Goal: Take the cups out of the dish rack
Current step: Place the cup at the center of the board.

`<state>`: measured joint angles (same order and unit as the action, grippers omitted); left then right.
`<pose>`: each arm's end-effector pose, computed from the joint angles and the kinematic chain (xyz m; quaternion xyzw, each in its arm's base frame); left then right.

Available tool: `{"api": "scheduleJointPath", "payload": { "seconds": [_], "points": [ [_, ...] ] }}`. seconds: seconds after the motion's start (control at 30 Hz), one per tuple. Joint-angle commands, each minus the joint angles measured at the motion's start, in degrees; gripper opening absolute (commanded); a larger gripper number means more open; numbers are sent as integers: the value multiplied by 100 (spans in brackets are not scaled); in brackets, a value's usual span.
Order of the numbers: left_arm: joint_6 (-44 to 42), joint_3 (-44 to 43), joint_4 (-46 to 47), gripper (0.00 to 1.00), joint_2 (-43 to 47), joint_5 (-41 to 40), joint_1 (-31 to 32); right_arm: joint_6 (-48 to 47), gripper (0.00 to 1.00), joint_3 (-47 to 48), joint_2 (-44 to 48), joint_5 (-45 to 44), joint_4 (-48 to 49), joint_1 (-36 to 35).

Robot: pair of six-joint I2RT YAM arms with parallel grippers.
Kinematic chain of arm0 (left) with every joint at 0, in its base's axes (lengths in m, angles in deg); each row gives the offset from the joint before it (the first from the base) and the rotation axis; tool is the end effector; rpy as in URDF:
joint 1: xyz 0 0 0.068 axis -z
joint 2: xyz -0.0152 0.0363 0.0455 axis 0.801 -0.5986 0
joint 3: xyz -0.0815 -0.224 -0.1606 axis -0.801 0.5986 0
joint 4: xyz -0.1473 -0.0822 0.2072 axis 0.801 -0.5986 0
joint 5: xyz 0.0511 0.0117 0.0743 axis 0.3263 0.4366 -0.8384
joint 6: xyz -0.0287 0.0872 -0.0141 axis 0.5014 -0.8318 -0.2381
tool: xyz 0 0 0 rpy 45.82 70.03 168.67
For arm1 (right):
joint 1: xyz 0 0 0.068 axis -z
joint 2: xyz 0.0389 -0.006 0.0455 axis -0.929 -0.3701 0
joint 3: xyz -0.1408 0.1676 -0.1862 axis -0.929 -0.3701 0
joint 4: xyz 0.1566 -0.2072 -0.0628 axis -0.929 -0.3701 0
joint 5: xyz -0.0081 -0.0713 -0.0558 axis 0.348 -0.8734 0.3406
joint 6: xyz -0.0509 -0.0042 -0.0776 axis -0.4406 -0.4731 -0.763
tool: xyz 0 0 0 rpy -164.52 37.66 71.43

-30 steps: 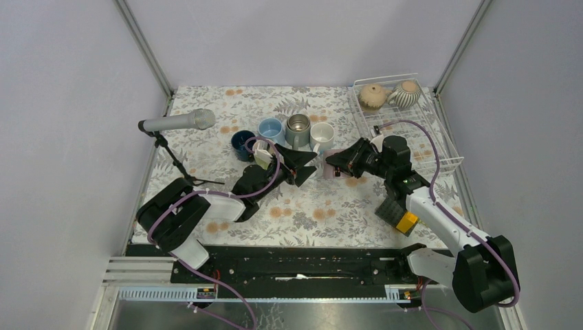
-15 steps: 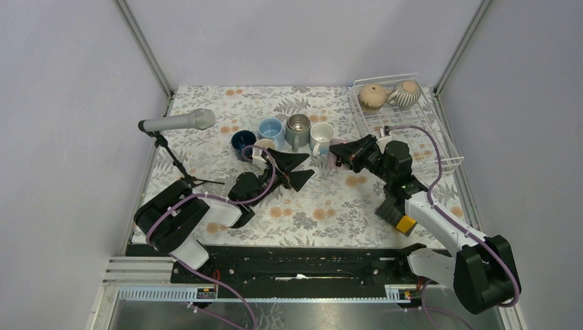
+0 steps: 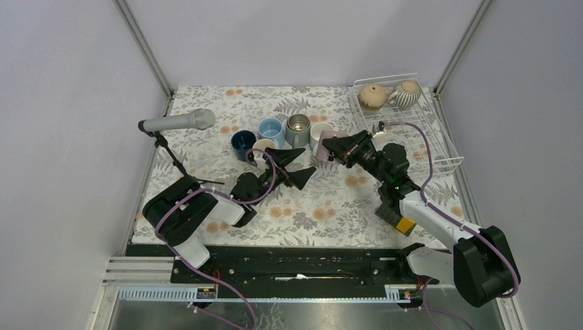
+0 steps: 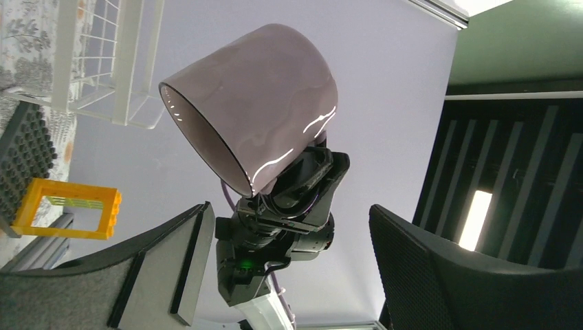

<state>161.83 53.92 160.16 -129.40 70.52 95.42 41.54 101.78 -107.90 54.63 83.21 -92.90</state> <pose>0.2436 -0.2334 0.2029 -0.3559 0.5368 -0.7580 0.1032 0.2623 0.1500 0.2980 0.1987 0.6347 0.6532 0.3620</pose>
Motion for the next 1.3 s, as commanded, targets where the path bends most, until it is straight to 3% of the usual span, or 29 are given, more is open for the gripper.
{"api": "scheduleJointPath", "payload": {
  "seconds": [0.0, 0.3, 0.57, 0.93, 1.27],
  "points": [
    [319, -244, 1114, 85, -282, 46, -47, 204, 0, 366, 101, 0, 1092, -159],
    [608, -515, 1159, 83, -354, 50, -100, 152, 0, 345, 0, 41, 1804, -573],
    [763, -708, 1191, 73, -246, -328, -99, 72, 0, -80, -198, -383, 2865, -878],
    [852, -1138, 1218, 52, -181, -800, -113, 17, 0, -580, -317, -1286, 3870, -880],
    [788, -1536, 1221, 29, -172, -977, -107, 105, 0, -630, -528, -1489, 4118, -880]
  ]
}}
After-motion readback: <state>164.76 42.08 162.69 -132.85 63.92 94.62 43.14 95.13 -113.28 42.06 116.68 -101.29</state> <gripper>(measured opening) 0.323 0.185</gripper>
